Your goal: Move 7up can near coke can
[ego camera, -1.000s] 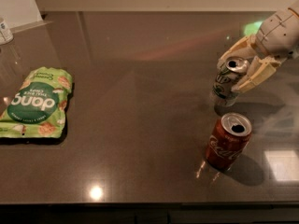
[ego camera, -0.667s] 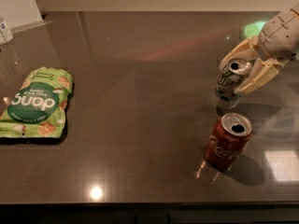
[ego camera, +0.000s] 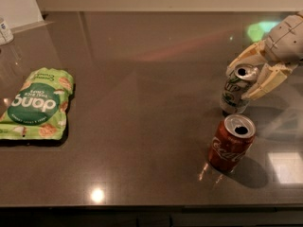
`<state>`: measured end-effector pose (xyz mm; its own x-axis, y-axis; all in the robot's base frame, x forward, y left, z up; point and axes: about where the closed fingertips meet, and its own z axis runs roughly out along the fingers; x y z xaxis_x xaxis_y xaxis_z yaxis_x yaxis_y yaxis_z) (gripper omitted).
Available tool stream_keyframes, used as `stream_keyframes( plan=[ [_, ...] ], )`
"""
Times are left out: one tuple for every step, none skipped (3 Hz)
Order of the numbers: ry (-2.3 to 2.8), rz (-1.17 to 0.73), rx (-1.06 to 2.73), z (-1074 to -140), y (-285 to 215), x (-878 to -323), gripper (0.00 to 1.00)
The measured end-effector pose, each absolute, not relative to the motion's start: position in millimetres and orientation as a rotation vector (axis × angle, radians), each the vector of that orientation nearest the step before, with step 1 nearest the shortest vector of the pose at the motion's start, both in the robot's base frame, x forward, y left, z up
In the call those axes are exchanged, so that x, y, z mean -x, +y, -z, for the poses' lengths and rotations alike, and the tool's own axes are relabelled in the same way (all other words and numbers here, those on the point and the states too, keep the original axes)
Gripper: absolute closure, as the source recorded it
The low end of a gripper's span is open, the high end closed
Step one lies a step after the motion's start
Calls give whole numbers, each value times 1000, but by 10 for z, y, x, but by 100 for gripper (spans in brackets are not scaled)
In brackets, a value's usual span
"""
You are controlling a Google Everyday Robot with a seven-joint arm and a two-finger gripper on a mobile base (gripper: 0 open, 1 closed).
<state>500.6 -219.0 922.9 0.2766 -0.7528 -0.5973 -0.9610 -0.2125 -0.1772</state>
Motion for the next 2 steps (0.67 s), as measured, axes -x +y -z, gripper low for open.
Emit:
stream_keyframes(
  plan=[
    [1536,-528,2038,-9232,-2203,-4993,85],
    [1516,-571,2023,-9209,-2152,-4975,61]
  ],
)
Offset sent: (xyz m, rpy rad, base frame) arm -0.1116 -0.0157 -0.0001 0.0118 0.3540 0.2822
